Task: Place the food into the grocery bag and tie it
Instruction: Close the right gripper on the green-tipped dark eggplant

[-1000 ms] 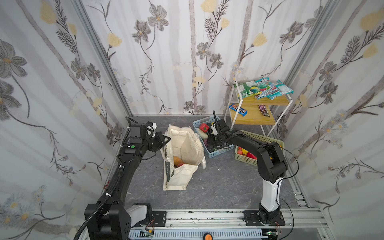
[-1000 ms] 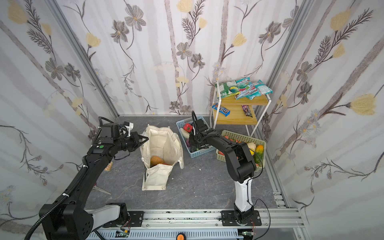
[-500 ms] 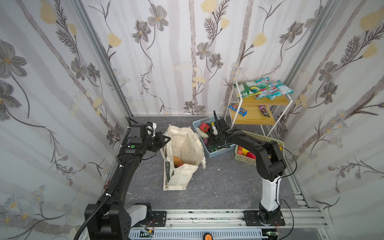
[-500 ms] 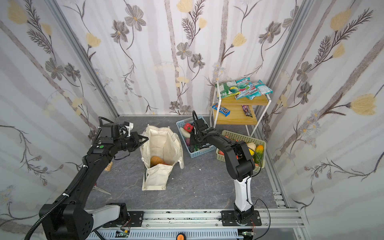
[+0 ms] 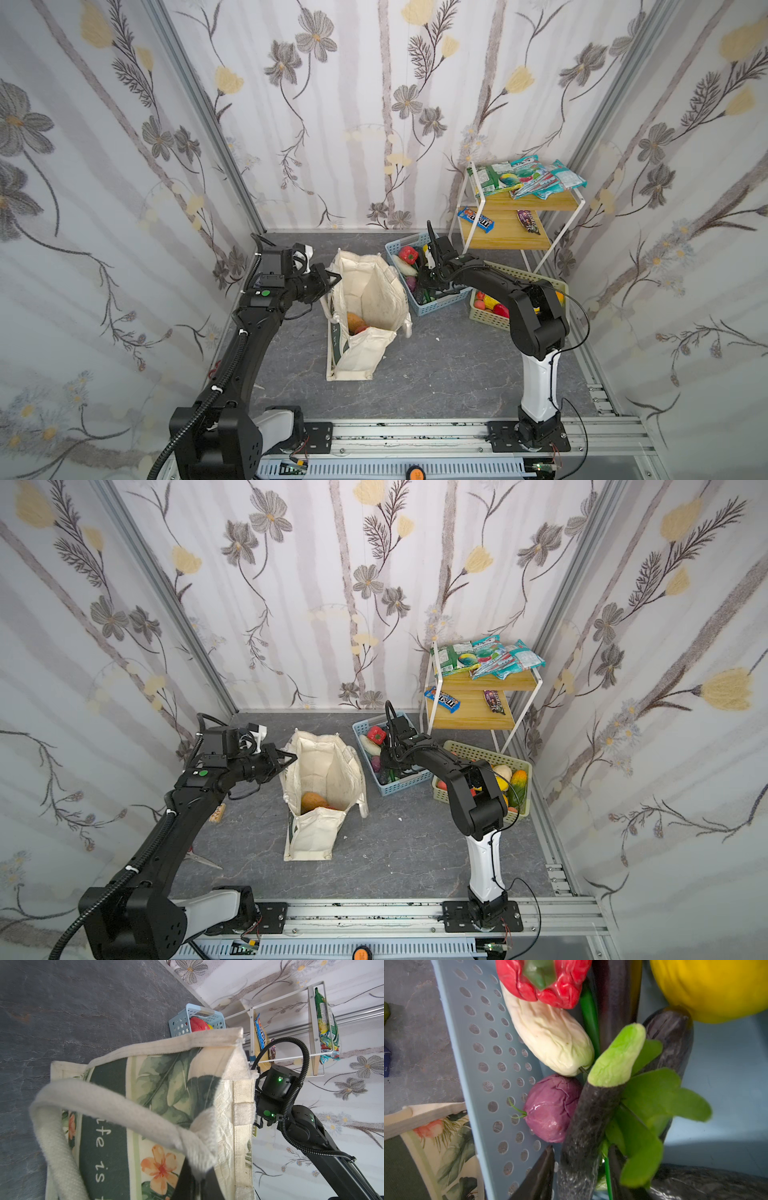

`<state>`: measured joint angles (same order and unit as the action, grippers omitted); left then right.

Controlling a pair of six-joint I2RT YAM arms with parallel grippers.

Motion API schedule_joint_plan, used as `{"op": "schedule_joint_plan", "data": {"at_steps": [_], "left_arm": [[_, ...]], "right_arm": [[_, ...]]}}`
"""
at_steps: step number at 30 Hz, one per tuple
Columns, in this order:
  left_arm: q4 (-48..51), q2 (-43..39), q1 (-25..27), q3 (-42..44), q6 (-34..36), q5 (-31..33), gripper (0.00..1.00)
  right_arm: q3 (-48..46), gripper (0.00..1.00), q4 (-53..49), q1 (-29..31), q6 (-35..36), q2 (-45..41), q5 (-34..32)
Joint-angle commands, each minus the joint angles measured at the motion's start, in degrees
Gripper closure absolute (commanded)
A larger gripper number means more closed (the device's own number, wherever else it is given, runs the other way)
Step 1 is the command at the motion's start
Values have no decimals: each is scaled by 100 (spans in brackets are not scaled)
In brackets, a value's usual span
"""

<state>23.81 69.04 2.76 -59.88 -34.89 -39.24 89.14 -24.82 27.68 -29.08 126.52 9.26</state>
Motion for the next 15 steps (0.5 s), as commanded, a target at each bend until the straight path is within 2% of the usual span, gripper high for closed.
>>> {"op": "schedule_joint_plan", "data": {"at_steps": [1, 7, 15], "left_arm": [[-92, -38, 5, -42, 0, -30, 100], [-110, -39, 14, -32, -17, -24, 100], [-73, -92, 14, -8, -9, -13, 100]], "right_arm": [[73, 54, 236, 0, -42, 59, 90], [158, 52, 258, 0, -14, 179, 117], [262, 62, 267, -2, -35, 292, 129]]}}
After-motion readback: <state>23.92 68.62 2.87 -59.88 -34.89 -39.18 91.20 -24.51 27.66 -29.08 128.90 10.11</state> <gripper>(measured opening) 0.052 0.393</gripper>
